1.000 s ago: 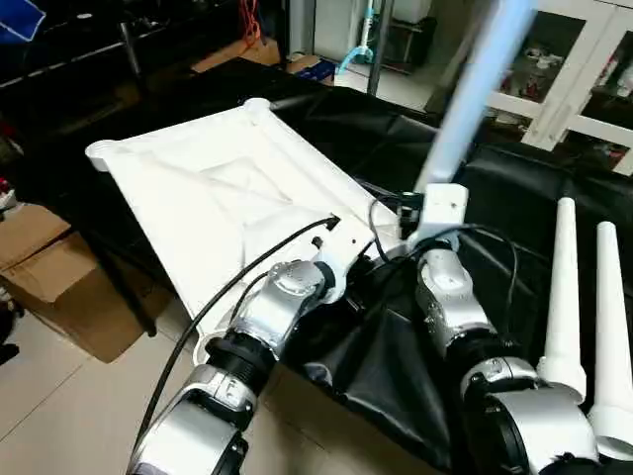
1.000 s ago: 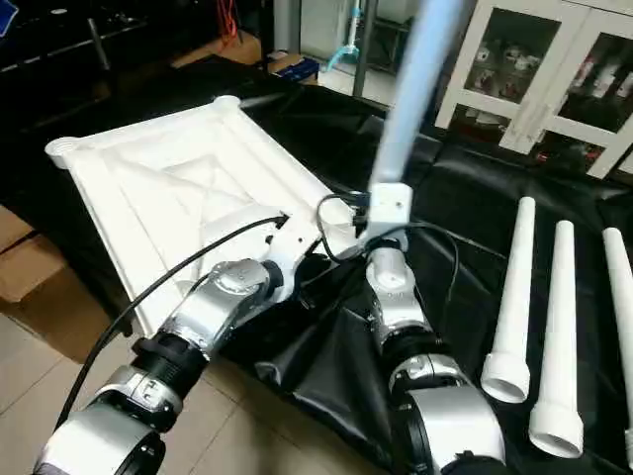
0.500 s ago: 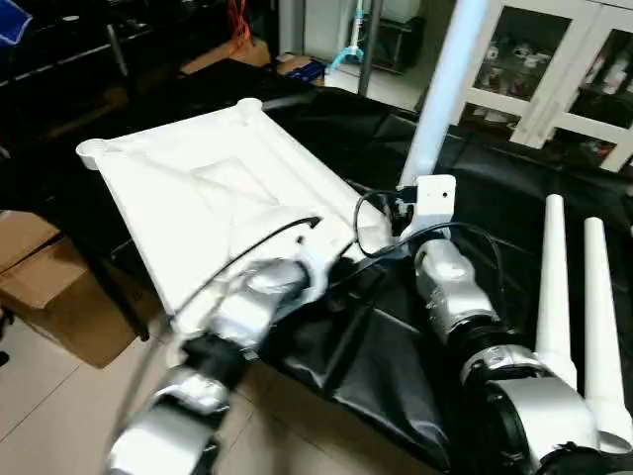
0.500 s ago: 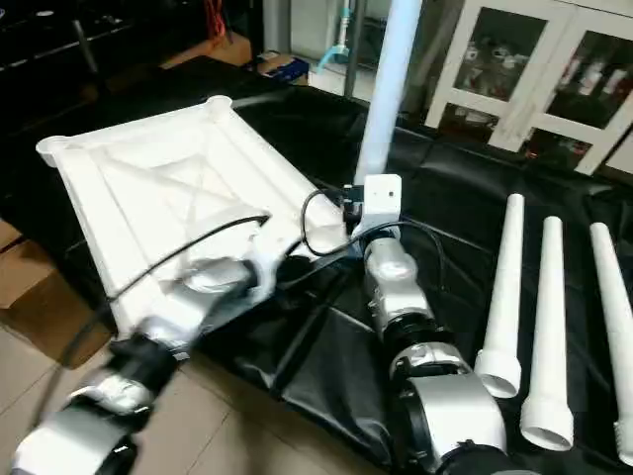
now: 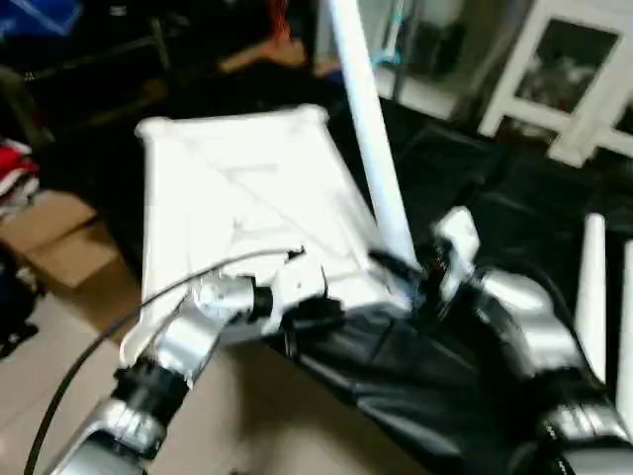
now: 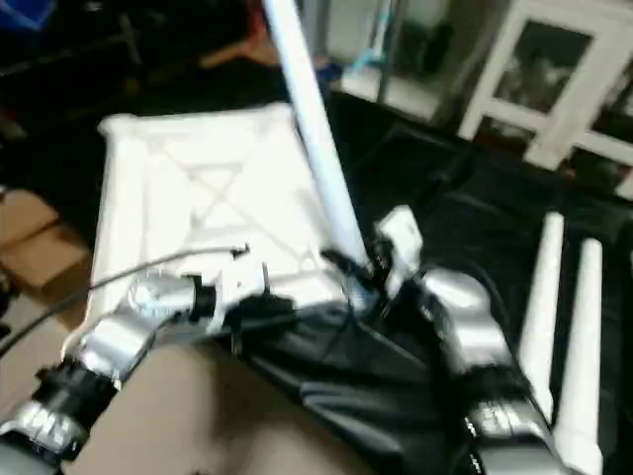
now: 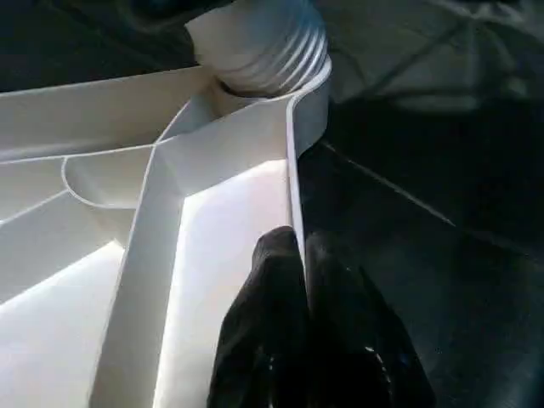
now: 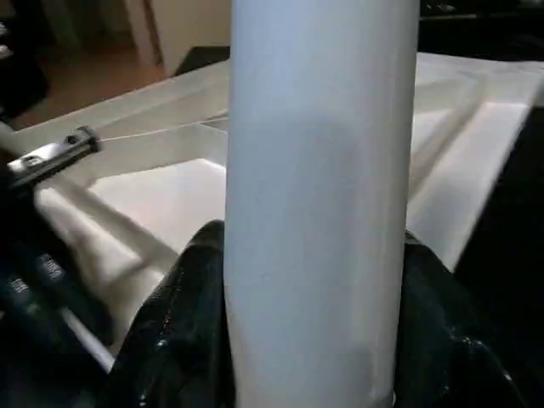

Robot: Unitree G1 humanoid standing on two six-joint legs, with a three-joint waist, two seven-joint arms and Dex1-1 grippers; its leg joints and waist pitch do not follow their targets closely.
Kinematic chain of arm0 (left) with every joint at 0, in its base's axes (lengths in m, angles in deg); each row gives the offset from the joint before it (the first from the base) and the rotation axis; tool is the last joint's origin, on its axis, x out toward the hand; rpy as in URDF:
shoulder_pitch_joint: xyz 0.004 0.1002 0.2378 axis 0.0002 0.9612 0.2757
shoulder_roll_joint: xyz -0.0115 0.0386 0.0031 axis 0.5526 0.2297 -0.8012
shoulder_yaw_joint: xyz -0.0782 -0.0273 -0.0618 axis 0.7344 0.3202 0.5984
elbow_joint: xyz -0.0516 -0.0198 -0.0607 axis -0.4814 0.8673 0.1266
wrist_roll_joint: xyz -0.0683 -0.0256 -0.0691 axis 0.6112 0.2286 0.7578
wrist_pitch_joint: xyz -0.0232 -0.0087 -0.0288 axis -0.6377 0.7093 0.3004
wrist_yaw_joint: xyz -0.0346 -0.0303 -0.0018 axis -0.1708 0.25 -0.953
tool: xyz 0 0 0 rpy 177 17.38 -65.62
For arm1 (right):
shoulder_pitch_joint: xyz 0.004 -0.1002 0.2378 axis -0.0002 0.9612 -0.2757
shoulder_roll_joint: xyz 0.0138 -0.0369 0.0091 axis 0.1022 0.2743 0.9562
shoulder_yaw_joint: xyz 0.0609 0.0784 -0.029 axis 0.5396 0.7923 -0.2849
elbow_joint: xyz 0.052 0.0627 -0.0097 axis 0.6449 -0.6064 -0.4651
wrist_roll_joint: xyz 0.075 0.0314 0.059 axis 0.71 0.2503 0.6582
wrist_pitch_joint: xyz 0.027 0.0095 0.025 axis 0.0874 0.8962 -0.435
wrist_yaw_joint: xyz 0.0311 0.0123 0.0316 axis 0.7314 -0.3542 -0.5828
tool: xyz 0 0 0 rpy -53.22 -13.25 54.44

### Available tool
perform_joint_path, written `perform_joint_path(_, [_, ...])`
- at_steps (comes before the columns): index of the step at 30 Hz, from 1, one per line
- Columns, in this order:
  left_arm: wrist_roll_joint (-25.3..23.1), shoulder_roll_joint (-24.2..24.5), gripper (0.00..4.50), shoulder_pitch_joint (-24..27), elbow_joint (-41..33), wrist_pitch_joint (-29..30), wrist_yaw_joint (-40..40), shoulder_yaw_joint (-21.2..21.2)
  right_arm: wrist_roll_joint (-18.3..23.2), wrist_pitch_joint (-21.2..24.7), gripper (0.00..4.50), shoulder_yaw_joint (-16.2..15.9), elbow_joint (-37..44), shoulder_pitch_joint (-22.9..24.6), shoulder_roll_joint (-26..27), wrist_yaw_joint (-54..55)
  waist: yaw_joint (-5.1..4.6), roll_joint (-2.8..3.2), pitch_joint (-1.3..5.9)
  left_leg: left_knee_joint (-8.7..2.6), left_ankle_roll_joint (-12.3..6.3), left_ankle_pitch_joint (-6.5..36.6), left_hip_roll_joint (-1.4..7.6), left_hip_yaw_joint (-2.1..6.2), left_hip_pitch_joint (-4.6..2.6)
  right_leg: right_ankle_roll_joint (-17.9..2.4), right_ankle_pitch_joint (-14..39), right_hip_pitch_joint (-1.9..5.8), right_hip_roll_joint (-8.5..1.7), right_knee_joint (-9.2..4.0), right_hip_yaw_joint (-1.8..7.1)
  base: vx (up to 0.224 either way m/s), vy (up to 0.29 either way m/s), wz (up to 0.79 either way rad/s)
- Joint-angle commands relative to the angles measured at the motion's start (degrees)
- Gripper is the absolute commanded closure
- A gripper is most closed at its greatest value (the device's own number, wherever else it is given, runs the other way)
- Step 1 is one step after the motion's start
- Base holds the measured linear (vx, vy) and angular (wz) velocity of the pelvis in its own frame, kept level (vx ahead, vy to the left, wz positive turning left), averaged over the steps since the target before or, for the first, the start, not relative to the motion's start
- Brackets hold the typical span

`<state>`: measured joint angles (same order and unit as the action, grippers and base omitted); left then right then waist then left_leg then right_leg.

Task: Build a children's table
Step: Insert table leg to table base

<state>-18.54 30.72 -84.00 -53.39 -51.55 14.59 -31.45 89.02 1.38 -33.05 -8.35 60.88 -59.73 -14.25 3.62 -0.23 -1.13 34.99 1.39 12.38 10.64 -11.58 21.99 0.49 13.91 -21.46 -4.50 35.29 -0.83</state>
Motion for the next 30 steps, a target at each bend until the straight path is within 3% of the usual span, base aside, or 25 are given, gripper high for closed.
perform_joint_path(1, [0.1,0.4,4.5,-0.3,-1.0,-3.4,-0.9,0.1,-2.1,3.3,2.63,2.0,-3.8,4.1,-3.1,1.2,-0.46,0.24,2.85,-3.79,-5.03,0.1,3.2,1.01,-2.13,-16.4,-17.0,1.9,-3.03,-1.93,1.14,0.0,0.0,0.0])
perform_joint_path(2, [-0.1,0.3,4.5,-0.4,-0.8,-3.9,-0.5,0.1,-1.7,3.3,2.63,2.6,-3.5,4.2,-2.9,1.6,-0.5,0.25,2.83,-3.86,-4.67,0.8,3.2,1.02,-2.23,-16.4,-16.0,1.82,-3.08,-2.06,1.17,0.0,0.0,0.0])
perform_joint_path(3, [-0.4,0.1,4.5,-0.6,-0.4,-5.2,0.7,0.0,0.1,4.2,2.63,4.0,-1.8,4.7,-2.3,2.4,-0.63,0.64,2.78,-3.95,-4.18,1.4,3.11,1.14,-2.14,-16.2,-15.1,1.86,-3.02,-2.18,1.22,0.0,0.0,0.0])
perform_joint_path(4, [-0.5,-0.2,4.5,-0.8,-0.2,-6.0,1.8,0.1,2.2,5.5,2.63,5.5,0.1,5.1,-1.6,3.2,-0.61,0.57,2.82,-3.96,-3.97,1.8,3.12,1.11,-2.34,-16.0,-15.4,1.81,-2.99,-2.24,1.28,0.0,0.0,0.0])
perform_joint_path(5, [-0.5,-0.3,4.5,-0.9,-0.1,-6.2,2.0,0.1,2.7,5.6,2.63,5.9,0.5,5.0,-1.4,3.5,-0.61,0.5,2.85,-3.94,-4.05,1.5,3.13,1.11,-2.31,-16.0,-15.9,1.84,-2.97,-2.2,1.3,0.0,0.0,0.0])
perform_joint_path(6, [-0.8,-1.0,4.5,-1.6,0.6,-7.8,3.4,0.5,6.0,7.0,2.63,7.9,3.4,5.0,-0.5,4.6,-0.66,0.37,2.91,-3.89,-4.17,0.5,3.01,1.17,-2.06,-15.9,-17.1,2.03,-2.96,-2.06,1.26,0.0,0.0,0.0])
perform_joint_path(9, [-1.1,-1.5,4.5,-2.4,1.6,-9.5,4.5,0.9,9.6,8.7,2.63,10.0,6.2,5.1,0.3,5.5,-0.61,0.31,3.06,-3.63,-5.31,-1.4,2.8,1.17,-1.87,-15.8,-19.5,2.14,-3.05,-1.86,1.28,0.0,0.0,0.0])
perform_joint_path(12, [-2.4,-2.9,4.5,-3.9,4.0,-14.1,9.0,2.3,15.7,11.3,2.63,13.8,9.6,4.5,1.5,7.4,-0.59,0.48,3.33,-3.31,-6.42,-3.5,2.74,1.3,-1.66,-15.6,-21.1,2.27,-3.18,-1.53,1.26,0.0,0.0,0.0])
perform_joint_path(13, [1.5,-3.9,4.5,-4.1,3.2,-13.1,6.5,4.2,18.0,11.9,2.63,15.5,10.9,3.6,2.0,8.7,-0.59,0.64,3.48,-3.11,-6.94,-5.6,2.64,1.39,-1.49,-15.6,-23.3,2.34,-3.12,-1.23,1.23,0.0,0.0,0.0])
perform_joint_path(14, [2.1,-4.0,4.5,-4.2,3.1,-12.9,6.1,4.4,18.3,12.0,2.63,15.7,11.2,3.6,2.1,8.9,-0.61,0.55,3.6,-2.98,-7.29,-6.7,2.6,1.3,-1.53,-15.8,-24.7,2.26,-3.07,-1.1,1.23,0.0,0.0,0.0])
perform_joint_path(15, [5.0,-4.2,4.06,-4.2,2.1,-11.1,3.9,5.6,19.2,12.6,2.63,16.5,12.2,3.1,2.2,9.7,-0.62,0.46,3.64,-2.73,-7.97,-8.6,2.47,1.29,-1.34,-16.1,-26.8,2.19,-2.95,-0.77,1.14,0.0,0.0,0.0])
perform_joint_path(18, [14.3,-4.0,3.92,-4.5,-2.3,-0.2,-0.8,10.4,18.1,12.4,2.63,16.0,14.1,2.5,1.6,10.4,-0.64,0.69,3.81,-2.43,-7.91,-9.5,2.19,1.11,-1.09,-17.6,-27.6,2.1,-2.96,-0.23,0.99,0.0,0.0,0.0])
perform_joint_path(19, [16.3,-3.8,3.92,-4.6,-3.2,2.5,-1.9,11.5,17.6,12.4,2.63,15.8,14.5,2.4,1.4,10.6,-0.63,0.92,3.72,-2.19,-8.27,-9.9,2.28,1.04,-1.05,-18.1,-27.9,1.72,-2.79,-0.23,0.93,0.0,0.0,0.0])
perform_joint_path(21, [21.5,-2.9,3.59,-6.1,-4.1,8.1,-2.6,15.2,13.6,11.3,2.63,13.6,15.7,2.4,0.4,11.3,-0.73,0.95,3.34,-2.25,-8.01,-8.5,2.11,0.83,-0.95,-17.9,-24.8,1.45,-2.56,-0.43,0.85,0.0,0.0,0.0])
perform_joint_path(23, [26.4,-3.3,3.49,-10.6,-1.6,12.7,1.5,21.2,8.5,10.1,2.63,9.6,17.5,2.8,-0.7,11.9,-0.95,0.96,3.17,-2.32,-7.04,-5.6,2.01,0.8,-1.02,-17.6,-20.6,1.54,-2.54,-0.86,0.93,0.0,0.0,0.0])
perform_joint_path(24, [27.3,-3.7,3.48,-12.3,-0.4,13.9,3.2,22.8,8.0,10.3,2.63,8.7,18.3,2.8,-0.6,12.4,-1.08,0.69,3.02,-2.4,-6.6,-4.1,1.93,0.77,-0.92,-17.4,-19.0,1.7,-2.52,-1.09,1.04,0.0,0.0,0.0])
perform_joint_path(26, [25.7,-4.4,3.47,-14.1,1.4,14.6,5.5,23.1,8.6,11.3,2.63,8.3,19.3,2.8,0.3,13.1,-1.1,0.92,2.96,-2.5,-6.23,-2.7,2.09,0.87,-1.03,-17.2,-17.0,1.68,-2.65,-1.24,1.16,0.0,0.0,0.0])
perform_joint_path(28, [23.5,-4.7,3.47,-14.1,0.5,16.0,5.7,20.5,7.3,10.5,2.63,7.2,19.1,2.8,0.6,13.7,-1.07,0.73,3.01,-2.48,-6.57,-3.9,2.26,0.98,-0.91,-17.0,-18.0,1.87,-2.72,-1.12,1.22,0.0,0.0,0.0])
perform_joint_path(30, [21.1,-5.4,3.47,-15.1,1.5,16.4,9.8,19.9,6.5,10.1,2.63,6.7,19.0,3.0,0.6,13.9,-1.02,0.94,3.28,-2.15,-7.2,-6.5,2.3,1.03,-1.0,-16.9,-21.2,1.82,-2.53,-0.77,1.17,0.0,0.0,0.0])
